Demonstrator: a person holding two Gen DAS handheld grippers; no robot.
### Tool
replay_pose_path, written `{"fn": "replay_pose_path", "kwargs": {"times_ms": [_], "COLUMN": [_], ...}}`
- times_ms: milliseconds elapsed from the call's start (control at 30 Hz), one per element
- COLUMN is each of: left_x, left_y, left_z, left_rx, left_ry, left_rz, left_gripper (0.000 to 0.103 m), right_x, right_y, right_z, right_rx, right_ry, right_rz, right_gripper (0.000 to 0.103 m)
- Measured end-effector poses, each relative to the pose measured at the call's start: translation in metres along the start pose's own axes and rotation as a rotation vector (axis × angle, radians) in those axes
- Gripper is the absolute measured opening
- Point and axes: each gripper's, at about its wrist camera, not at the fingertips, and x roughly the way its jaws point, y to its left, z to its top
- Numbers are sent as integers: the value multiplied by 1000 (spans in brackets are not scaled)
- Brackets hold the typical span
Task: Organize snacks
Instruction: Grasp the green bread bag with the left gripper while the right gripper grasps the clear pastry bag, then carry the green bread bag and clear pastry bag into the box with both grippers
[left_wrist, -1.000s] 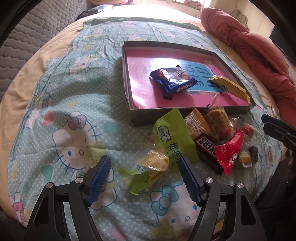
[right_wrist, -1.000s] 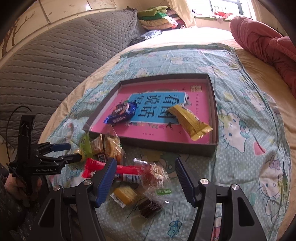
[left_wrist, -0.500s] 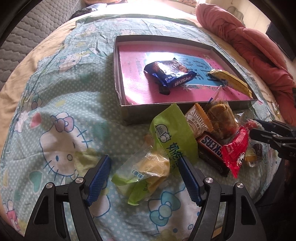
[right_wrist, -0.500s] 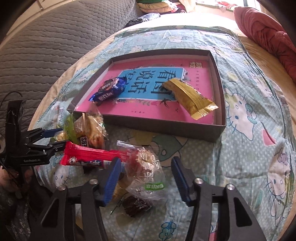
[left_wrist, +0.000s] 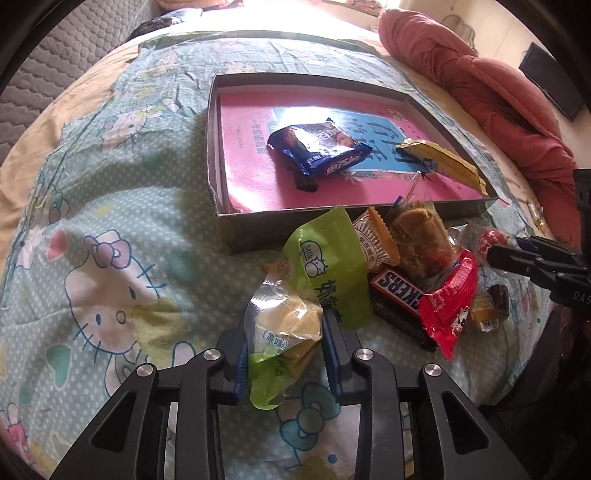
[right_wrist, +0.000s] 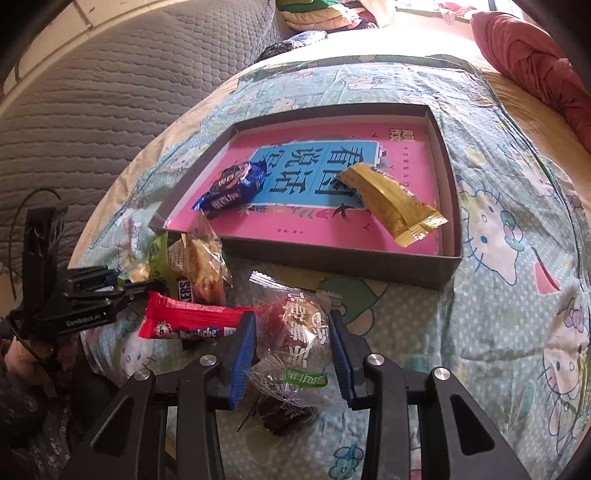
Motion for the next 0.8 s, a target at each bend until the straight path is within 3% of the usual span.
{"fn": "replay_pose_path", "kwargs": {"times_ms": [300, 500, 800], "left_x": [-27, -50, -63], "left_y": [5, -6, -10], "left_z": [-3, 3, 11], "left_rx": [-47, -10, -25], "left_ry": [-47, -120, -168], "left_rz": [-42, -34, -50], "left_gripper": [33, 33, 33], "right_x": [-17, -24, -30], "right_y": [-2, 0, 2], "right_z": [7, 11, 17], "right_rx": [34, 30, 26], "right_ry": [-78, -116, -150], "right_rz": [60, 66, 85], "right_gripper": [39, 39, 39]}}
